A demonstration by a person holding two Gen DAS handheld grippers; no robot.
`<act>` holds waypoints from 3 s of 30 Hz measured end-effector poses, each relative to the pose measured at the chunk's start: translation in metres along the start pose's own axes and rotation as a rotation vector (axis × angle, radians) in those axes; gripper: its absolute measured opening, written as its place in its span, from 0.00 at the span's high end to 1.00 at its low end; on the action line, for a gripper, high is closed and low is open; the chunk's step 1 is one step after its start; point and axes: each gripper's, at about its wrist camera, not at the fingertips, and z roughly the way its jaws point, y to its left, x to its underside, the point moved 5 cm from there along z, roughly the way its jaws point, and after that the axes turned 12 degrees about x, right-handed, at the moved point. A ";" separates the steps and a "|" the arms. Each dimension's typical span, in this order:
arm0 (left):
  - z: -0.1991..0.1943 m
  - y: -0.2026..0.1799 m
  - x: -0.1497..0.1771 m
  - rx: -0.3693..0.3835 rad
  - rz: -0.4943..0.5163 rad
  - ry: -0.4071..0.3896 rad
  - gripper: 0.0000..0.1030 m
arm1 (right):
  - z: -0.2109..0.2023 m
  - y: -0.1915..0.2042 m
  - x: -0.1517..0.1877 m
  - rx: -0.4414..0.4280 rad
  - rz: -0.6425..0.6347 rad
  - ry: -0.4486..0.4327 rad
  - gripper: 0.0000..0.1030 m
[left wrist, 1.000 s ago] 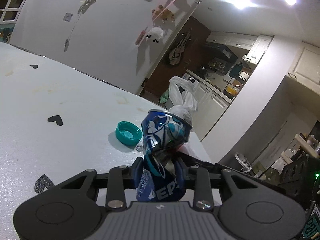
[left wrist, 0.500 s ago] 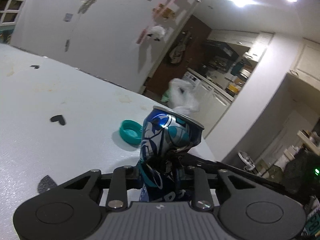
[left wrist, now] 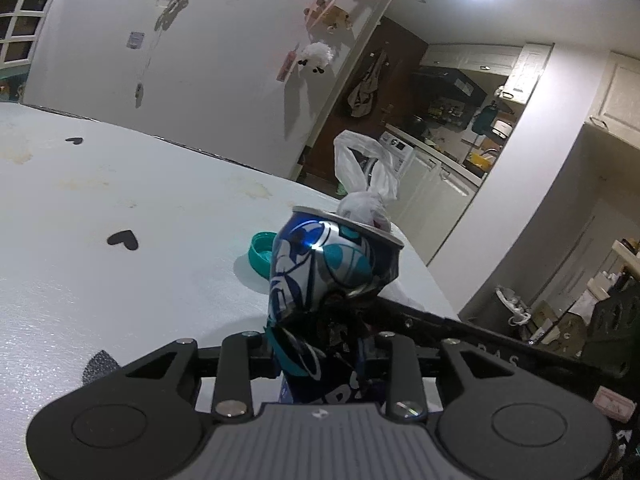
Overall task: Collect trash
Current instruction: 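Lift the Pepsi can and white plastic bag off the table, then carry the Pepsi can and plastic bag over the trash bin opening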
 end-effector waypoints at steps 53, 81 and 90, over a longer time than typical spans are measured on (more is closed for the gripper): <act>-0.077 -0.212 0.090 -0.366 0.187 -0.093 0.71 | -0.250 -0.103 0.031 0.172 -0.151 -0.044 0.80; 0.003 -0.334 0.142 -0.252 0.331 -0.012 0.72 | -0.328 -0.225 0.040 0.338 -0.131 -0.059 0.80; 0.052 -0.351 0.166 -0.190 0.329 0.067 0.72 | -0.331 -0.271 0.056 0.389 -0.102 -0.016 0.80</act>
